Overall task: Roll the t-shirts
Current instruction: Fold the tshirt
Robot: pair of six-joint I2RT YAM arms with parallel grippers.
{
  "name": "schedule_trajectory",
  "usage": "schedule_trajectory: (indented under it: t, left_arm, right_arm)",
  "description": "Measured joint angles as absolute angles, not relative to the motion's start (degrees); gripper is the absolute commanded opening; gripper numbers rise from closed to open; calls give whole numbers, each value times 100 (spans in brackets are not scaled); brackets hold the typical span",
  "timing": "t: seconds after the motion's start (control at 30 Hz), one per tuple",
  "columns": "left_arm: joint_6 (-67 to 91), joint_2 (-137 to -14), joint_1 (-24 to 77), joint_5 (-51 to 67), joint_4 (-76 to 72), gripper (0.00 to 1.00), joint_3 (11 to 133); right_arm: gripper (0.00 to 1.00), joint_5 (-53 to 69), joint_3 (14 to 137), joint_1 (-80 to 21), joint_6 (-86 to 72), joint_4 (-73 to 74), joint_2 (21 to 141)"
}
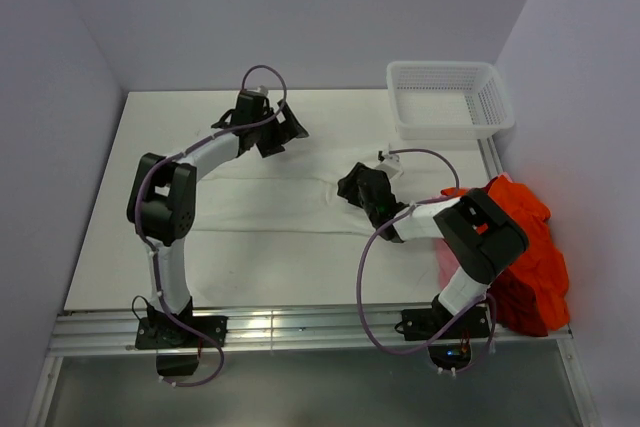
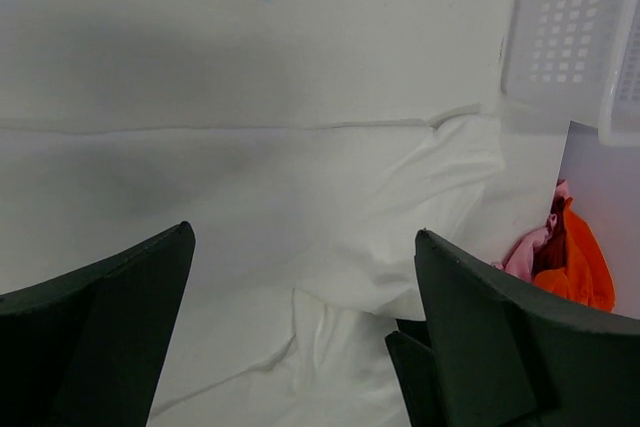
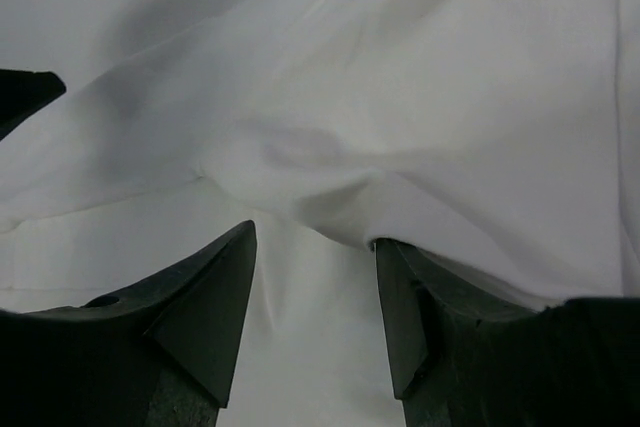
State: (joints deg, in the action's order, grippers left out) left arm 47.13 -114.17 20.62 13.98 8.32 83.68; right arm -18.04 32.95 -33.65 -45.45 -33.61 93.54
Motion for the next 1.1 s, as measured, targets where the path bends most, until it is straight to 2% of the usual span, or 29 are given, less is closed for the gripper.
schedule_trajectory:
  t: [0.37,0.43,0.47,0.57,0.63,0.7,1.1]
  left_arm:
    - [4567,-12208,2198,2021,801,94,8864]
    - [4567,-12248,2196,2126,755,94,8864]
    - [4565,-12267,2198,2174,735,94,8864]
    - [4550,-12326,2226,2283,692,94,8864]
    - [4523,-12350,2261,2318,659,94,8862]
    - [4493,-12355,2309,2357,633,94,8840]
    - [4348,-12355,2443,2482,502,94,8833]
  right_arm:
    - [47,-1796,3538,-3435,-4510,-3778,9918]
    - [40,-1796,3538,-3479,-4510,-3822,9926]
    - [31,-1800,3538,-3507,-4521,-3844,9926]
    - [15,-1822,3538,-3564,-4560,-3861,9926]
    - [11,-1848,3538,-3581,-4622,-3824,9913]
    - [2,-1876,3538,-3586,-4711,-3732,9867]
    - [0,-1898,4058,-3586,-5970,-2294,9389]
